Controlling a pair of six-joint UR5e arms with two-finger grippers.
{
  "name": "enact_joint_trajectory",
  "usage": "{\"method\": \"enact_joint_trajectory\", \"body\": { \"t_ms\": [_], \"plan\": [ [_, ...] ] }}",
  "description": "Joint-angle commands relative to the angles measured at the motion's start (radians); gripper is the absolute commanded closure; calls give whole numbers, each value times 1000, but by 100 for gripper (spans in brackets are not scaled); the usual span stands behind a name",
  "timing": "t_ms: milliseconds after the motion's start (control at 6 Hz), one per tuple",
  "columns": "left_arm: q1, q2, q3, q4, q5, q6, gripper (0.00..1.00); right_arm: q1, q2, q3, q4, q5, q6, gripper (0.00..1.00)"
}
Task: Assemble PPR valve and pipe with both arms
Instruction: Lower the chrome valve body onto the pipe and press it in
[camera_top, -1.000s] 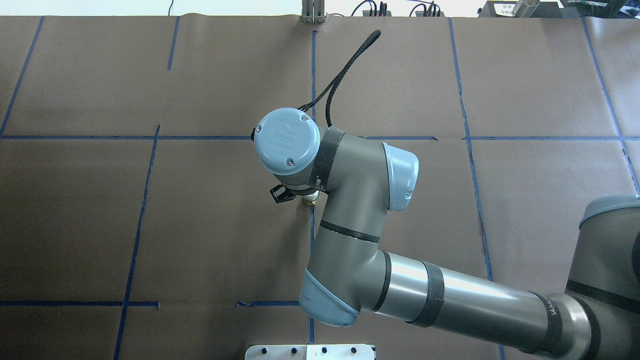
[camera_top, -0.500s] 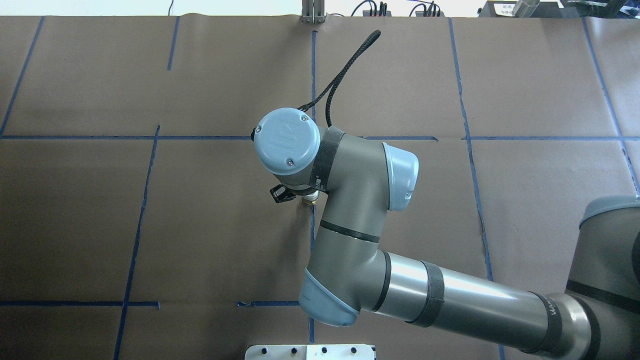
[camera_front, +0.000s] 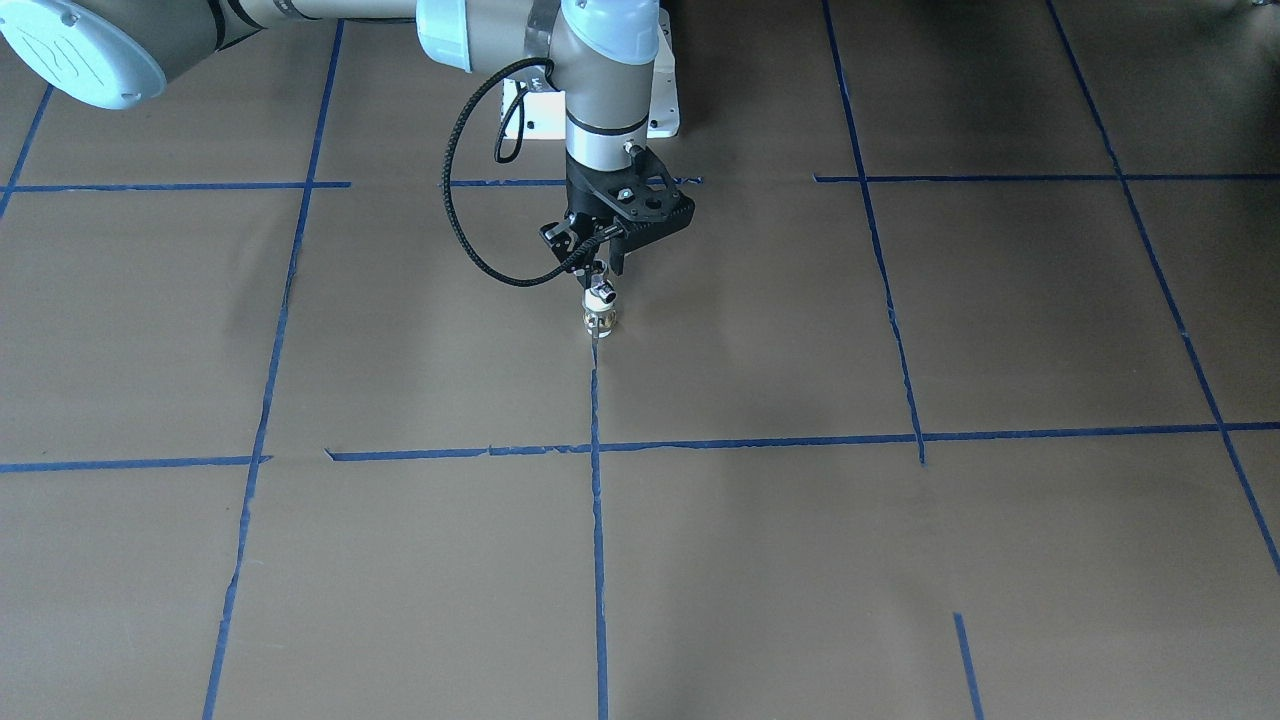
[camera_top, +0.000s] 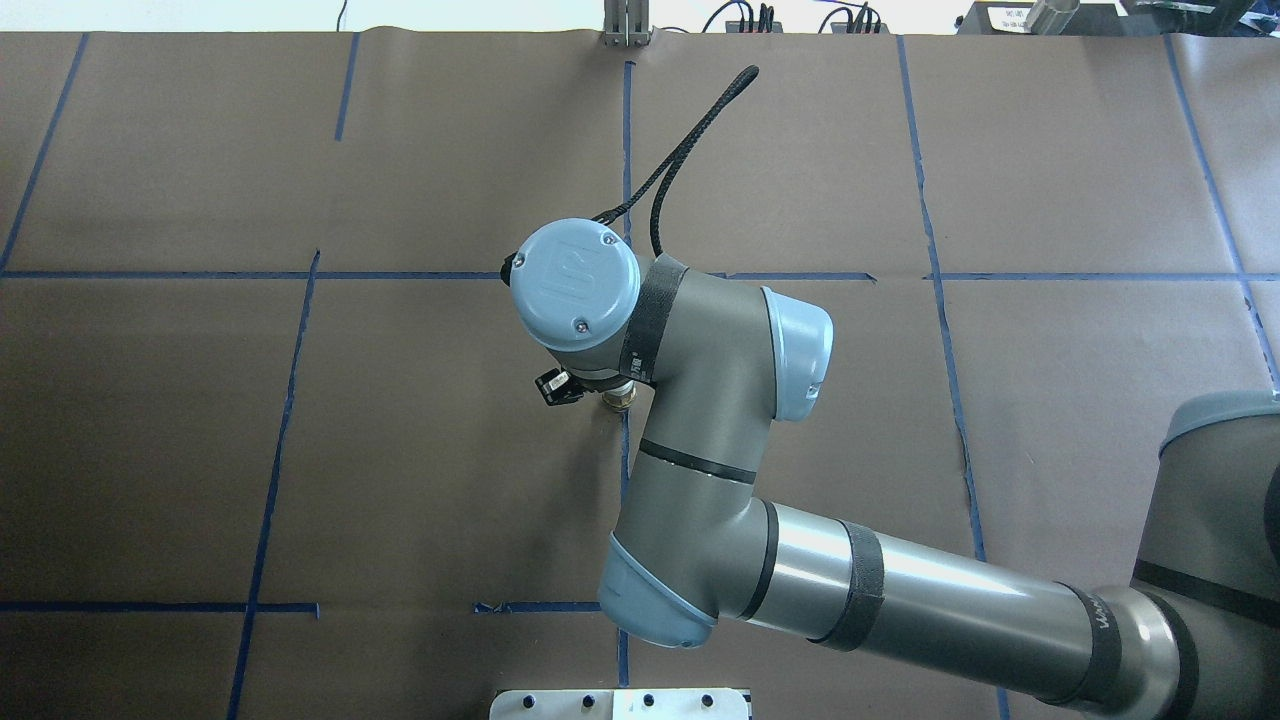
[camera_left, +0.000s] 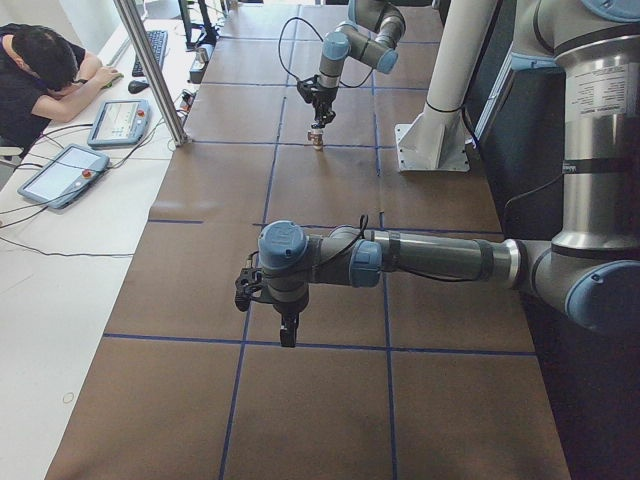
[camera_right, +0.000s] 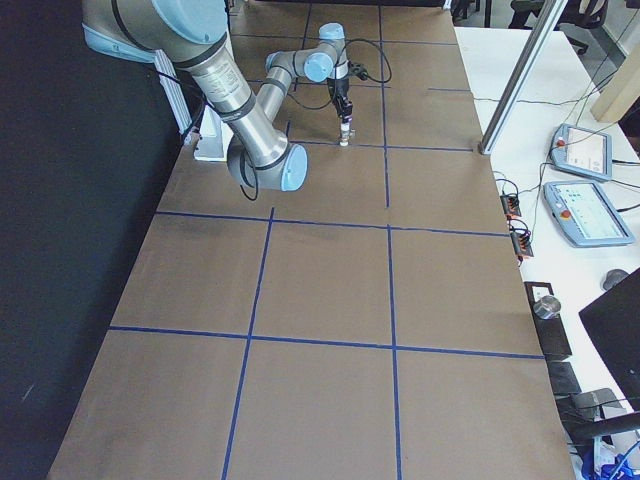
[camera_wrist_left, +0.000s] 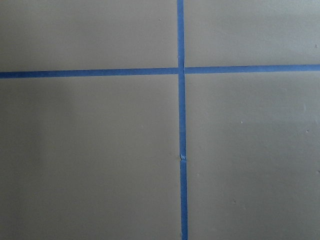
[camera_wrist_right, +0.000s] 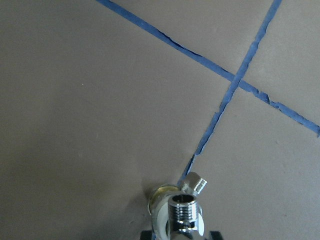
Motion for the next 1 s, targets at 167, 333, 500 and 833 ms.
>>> {"method": "enact_joint_trajectory", "body": {
  "t_ms": [167,333,500,833],
  "plan": [
    [0,0,-2,0,0,0,0,2,1,10,0,2,0,1],
    [0,0,-3,0,0,0,0,14,4,10,0,5,-8,1],
    [0,0,-3,0,0,2,0,70,5,18,-3,55,-18,1],
    [6,-3,32,3,6,-3,0,303,-53,7,-9,322,-154,1]
  ]
}}
